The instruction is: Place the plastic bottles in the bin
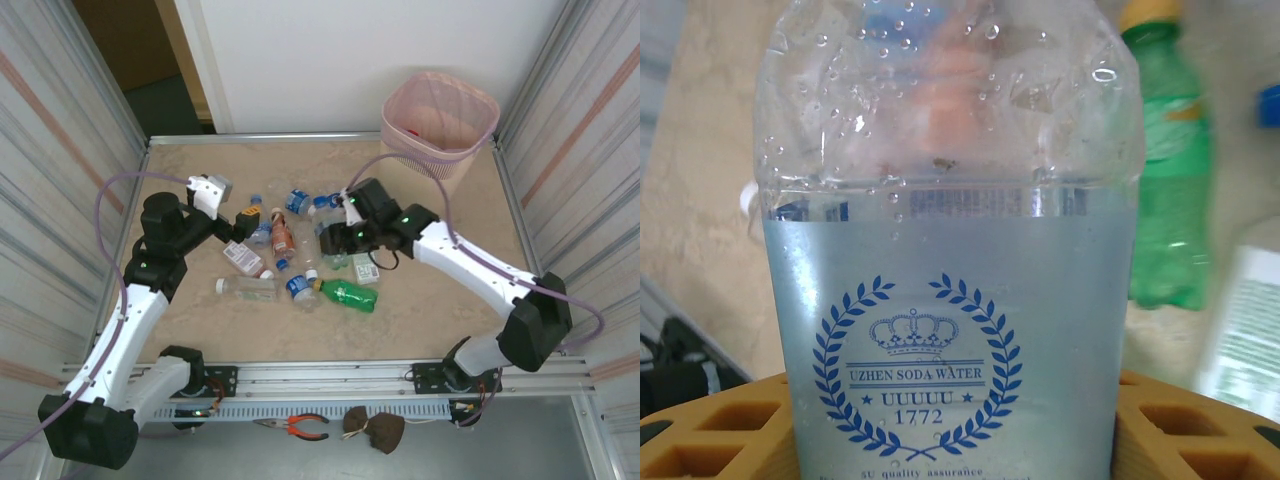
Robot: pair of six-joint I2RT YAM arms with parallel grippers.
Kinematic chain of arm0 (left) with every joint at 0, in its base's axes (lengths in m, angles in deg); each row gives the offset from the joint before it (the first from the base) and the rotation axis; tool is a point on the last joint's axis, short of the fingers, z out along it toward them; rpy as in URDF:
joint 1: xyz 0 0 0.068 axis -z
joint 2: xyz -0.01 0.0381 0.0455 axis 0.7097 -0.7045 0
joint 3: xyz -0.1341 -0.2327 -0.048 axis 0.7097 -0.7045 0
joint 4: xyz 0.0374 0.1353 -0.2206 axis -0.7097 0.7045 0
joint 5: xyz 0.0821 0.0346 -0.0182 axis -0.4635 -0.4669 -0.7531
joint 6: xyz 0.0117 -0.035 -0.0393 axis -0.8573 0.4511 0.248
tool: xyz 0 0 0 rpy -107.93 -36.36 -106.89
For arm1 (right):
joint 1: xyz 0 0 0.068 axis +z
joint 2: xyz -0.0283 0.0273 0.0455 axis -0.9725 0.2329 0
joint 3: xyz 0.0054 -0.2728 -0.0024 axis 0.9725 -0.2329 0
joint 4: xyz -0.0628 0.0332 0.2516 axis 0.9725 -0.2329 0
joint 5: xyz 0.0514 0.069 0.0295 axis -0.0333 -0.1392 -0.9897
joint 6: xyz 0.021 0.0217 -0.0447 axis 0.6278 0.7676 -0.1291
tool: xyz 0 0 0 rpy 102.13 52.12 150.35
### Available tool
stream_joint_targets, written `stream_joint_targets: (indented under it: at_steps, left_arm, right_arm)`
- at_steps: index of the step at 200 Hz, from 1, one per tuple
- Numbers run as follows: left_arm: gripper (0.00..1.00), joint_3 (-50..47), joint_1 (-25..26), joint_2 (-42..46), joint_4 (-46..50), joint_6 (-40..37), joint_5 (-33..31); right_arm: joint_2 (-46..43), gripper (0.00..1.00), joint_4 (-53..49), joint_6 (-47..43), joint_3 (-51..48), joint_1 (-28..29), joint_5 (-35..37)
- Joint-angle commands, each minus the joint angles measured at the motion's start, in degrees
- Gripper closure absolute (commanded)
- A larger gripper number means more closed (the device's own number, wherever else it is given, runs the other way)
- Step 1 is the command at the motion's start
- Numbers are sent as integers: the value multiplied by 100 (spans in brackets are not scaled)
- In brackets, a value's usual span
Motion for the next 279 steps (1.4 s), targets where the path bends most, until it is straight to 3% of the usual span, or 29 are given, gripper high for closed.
stream_joint_targets:
  at_steps: [1,68,163,218,279]
  left_arm:
    - [1,-30,5,88,-35,1,79]
    - [1,-41,6,106,-43,22,100]
    - [1,-53,-4,197,-59,42,109]
    - [1,-48,3,216,-52,44,111]
    - [1,-44,2,220,-27,5,103]
  right_arm:
    - [-318,43,-425,-288,480,-424,-31]
    - [-326,43,-926,-815,1975,-2053,-179]
    - [1155,55,-840,513,3979,-4094,-53]
    - [2467,57,-1412,744,5184,-4307,386]
    - [4082,54,-2451,916,7197,-3981,602]
